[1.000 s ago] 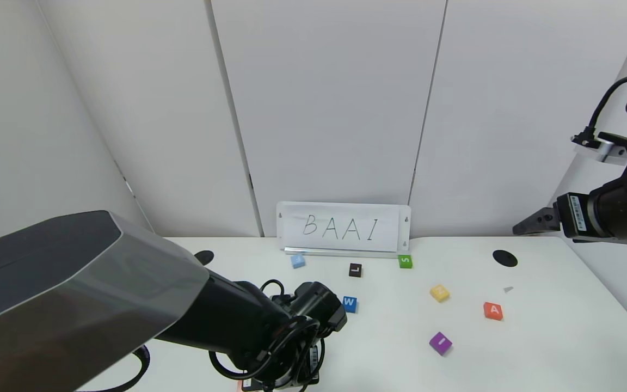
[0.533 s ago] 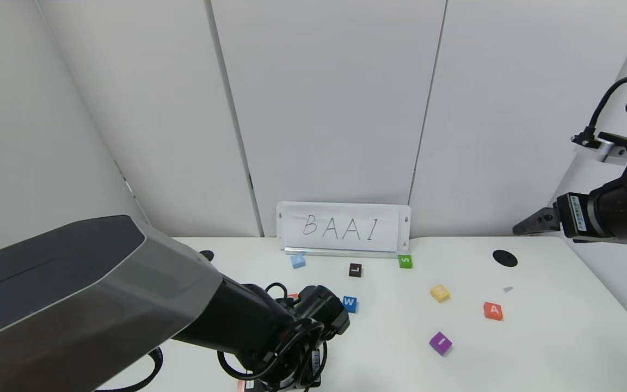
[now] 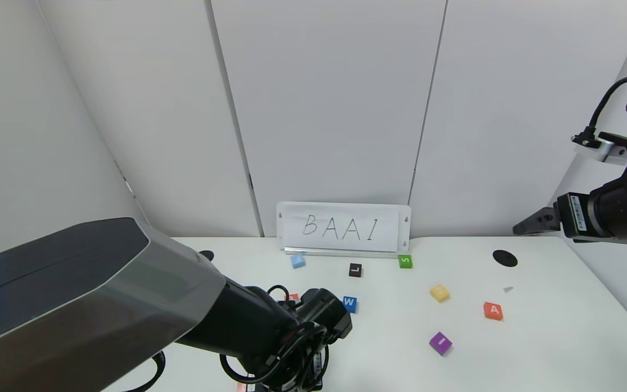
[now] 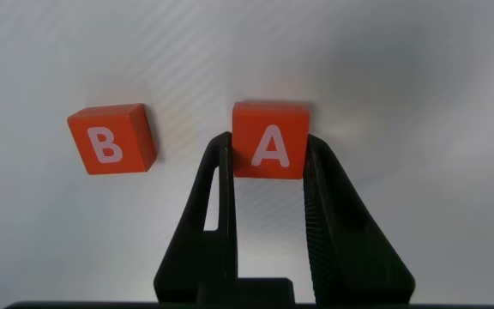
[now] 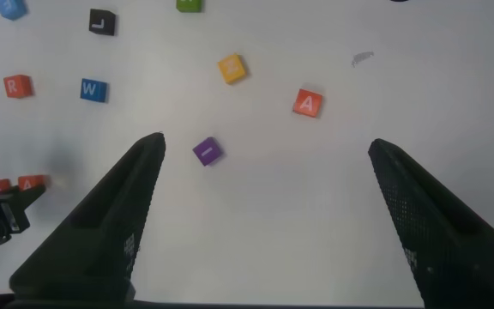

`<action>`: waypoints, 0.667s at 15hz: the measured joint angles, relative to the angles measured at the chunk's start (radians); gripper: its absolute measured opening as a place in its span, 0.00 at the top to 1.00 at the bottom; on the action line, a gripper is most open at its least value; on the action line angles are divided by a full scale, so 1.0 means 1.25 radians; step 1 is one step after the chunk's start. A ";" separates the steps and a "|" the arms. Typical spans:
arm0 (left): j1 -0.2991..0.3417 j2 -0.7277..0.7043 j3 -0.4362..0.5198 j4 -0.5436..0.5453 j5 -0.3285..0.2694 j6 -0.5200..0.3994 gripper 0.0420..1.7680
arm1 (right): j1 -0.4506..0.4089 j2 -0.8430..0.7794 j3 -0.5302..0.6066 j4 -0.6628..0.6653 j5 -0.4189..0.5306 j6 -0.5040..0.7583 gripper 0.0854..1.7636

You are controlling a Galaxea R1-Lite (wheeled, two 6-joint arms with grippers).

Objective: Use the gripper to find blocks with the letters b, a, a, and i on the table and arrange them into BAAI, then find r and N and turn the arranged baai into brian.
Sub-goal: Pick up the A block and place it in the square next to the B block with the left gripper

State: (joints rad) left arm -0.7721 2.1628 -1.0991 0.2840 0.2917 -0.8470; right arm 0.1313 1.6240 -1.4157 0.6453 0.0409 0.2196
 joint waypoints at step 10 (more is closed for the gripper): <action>-0.002 0.002 0.000 0.006 -0.001 0.000 0.73 | 0.000 0.000 0.000 0.001 0.000 0.000 0.03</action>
State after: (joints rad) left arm -0.7745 2.1647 -1.0991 0.2917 0.2909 -0.8468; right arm 0.1317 1.6236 -1.4157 0.6462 0.0411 0.2191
